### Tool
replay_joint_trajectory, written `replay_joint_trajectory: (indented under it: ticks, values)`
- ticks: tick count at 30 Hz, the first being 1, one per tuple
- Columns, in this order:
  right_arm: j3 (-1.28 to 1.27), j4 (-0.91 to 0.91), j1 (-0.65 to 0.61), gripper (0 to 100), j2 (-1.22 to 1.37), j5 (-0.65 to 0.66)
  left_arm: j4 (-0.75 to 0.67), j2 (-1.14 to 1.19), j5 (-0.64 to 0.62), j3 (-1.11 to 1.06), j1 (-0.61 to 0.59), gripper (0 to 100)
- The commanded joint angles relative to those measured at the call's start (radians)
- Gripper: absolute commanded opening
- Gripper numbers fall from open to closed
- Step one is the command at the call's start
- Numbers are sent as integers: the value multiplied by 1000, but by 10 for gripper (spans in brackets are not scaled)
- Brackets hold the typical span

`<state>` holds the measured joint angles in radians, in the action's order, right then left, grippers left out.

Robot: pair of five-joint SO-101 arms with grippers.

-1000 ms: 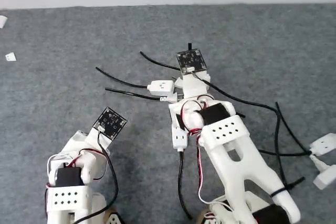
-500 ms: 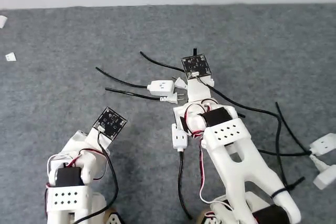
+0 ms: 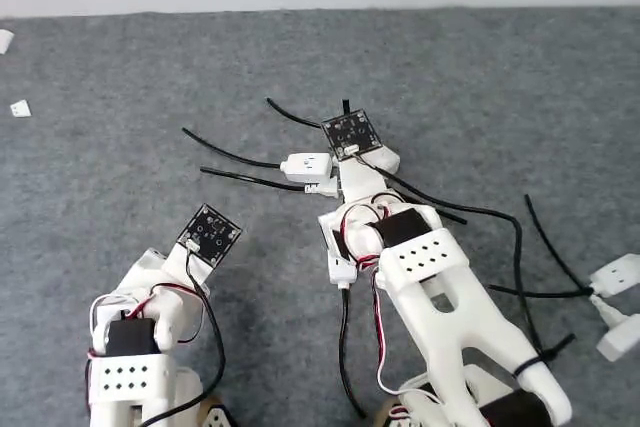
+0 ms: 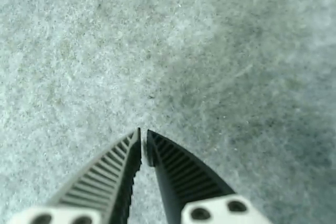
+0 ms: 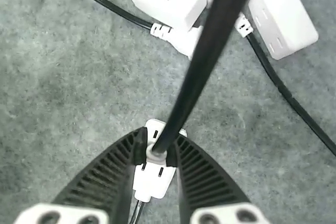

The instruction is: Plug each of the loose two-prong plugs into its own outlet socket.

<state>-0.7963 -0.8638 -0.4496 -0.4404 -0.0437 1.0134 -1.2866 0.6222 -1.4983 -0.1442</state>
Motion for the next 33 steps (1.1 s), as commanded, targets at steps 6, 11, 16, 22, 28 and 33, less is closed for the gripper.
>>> replay_joint_trajectory:
  ticks: [6, 11, 16, 22, 28, 33]
  values:
    - [2, 59, 7, 8, -4, 71, 2, -15, -8, 8, 6, 12]
    - [2, 61, 16, 8, -4, 72, 2, -15, -8, 8, 6, 12]
    - [-15, 65, 16, 8, -2, 72, 2, -15, -8, 8, 6, 12]
    - [-55, 94, 18, 8, -4, 95, 2, -15, -8, 8, 6, 12]
    - [-57, 120, 24, 9, -5, 100, 2, -15, -8, 8, 6, 12]
    - [-57, 136, 36, 9, -4, 101, 2, -15, -8, 8, 6, 12]
